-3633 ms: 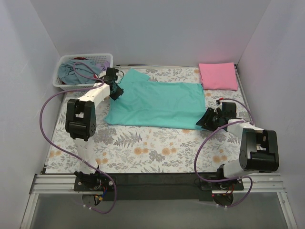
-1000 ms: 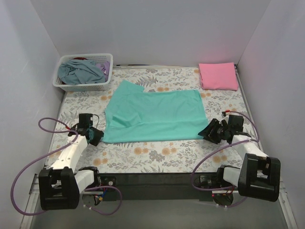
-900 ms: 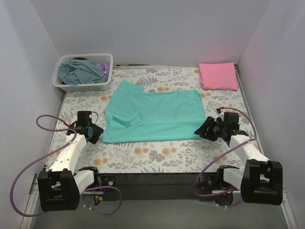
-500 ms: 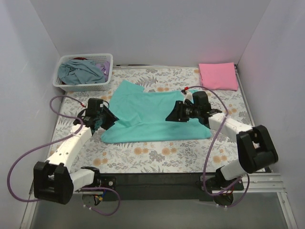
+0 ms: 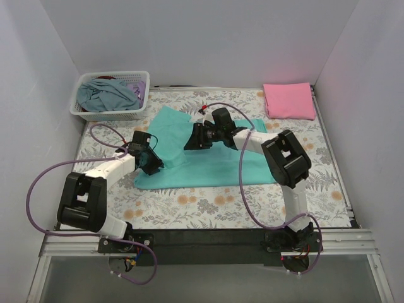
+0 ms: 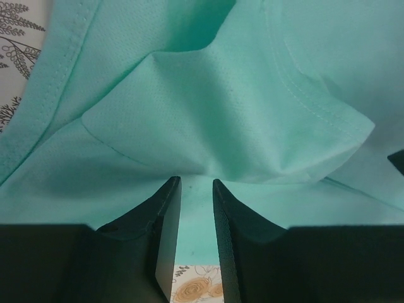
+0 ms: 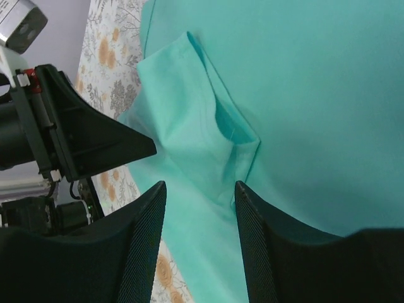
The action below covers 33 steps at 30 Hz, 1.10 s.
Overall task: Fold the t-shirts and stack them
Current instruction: Fold the tshirt
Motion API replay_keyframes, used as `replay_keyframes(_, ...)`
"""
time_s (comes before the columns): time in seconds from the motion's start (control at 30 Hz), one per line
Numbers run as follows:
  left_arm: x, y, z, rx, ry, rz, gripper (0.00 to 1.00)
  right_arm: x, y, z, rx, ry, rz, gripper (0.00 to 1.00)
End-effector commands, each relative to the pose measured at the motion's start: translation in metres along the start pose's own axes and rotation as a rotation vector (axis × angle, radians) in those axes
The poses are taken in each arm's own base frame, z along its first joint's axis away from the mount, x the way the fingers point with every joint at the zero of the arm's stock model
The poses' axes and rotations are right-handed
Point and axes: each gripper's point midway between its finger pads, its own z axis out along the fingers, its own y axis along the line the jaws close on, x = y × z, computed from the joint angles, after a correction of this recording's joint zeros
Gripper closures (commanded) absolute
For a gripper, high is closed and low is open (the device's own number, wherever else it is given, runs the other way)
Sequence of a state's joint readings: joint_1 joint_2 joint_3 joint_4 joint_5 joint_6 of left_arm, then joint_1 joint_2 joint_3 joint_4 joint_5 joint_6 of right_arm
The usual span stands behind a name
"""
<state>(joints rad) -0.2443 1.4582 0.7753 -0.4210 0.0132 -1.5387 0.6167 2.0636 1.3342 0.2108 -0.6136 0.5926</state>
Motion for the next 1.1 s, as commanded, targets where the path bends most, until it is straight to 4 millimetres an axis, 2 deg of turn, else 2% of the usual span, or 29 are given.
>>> replay_keyframes(0.0, -0.005, 0.009, 0.007, -0.033, -0.037, 0.026, 0.75, -0.024, 0.013, 0.020, -0.058, -0.028, -0.034, 0.46)
replay_keyframes(0.1, 0.003, 0.018, 0.014, -0.064, 0.002, 0.035, 0.75, -0.025, 0.005, 0.037, -0.075, -0.007, -0.011, 0.46)
replay_keyframes(0.17, 0.008, 0.024, 0.019, -0.089, 0.021, 0.040, 0.75, -0.019, -0.001, 0.046, -0.087, 0.021, 0.027, 0.45)
replay_keyframes(0.2, 0.009, 0.027, 0.021, -0.101, 0.023, 0.042, 0.75, -0.021, 0.002, 0.049, -0.099, 0.022, 0.025, 0.46)
replay_keyframes(0.37, 0.013, 0.036, 0.023, -0.133, 0.030, 0.042, 0.76, -0.005, 0.000, 0.061, -0.117, 0.069, 0.048, 0.47)
replay_keyframes(0.47, 0.013, 0.038, 0.023, -0.140, 0.029, 0.042, 0.76, -0.002, 0.006, 0.066, -0.146, 0.089, 0.043, 0.50)
replay_keyframes(0.6, 0.013, 0.040, 0.023, -0.146, 0.026, 0.041, 0.77, -0.003, 0.024, 0.070, -0.217, 0.122, 0.025, 0.57)
replay_keyframes(0.7, 0.013, 0.041, 0.023, -0.149, 0.025, 0.041, 0.77, -0.005, 0.047, 0.066, -0.284, 0.143, -0.013, 0.63)
replay_keyframes(0.93, 0.012, 0.043, 0.022, -0.160, 0.018, 0.041, 0.77, -0.020, 0.100, 0.037, -0.402, 0.125, -0.136, 0.66)
replay_keyframes(1.07, 0.010, 0.045, 0.021, -0.168, 0.006, 0.040, 0.77, -0.025, 0.105, 0.025, -0.370, 0.068, -0.214, 0.67)
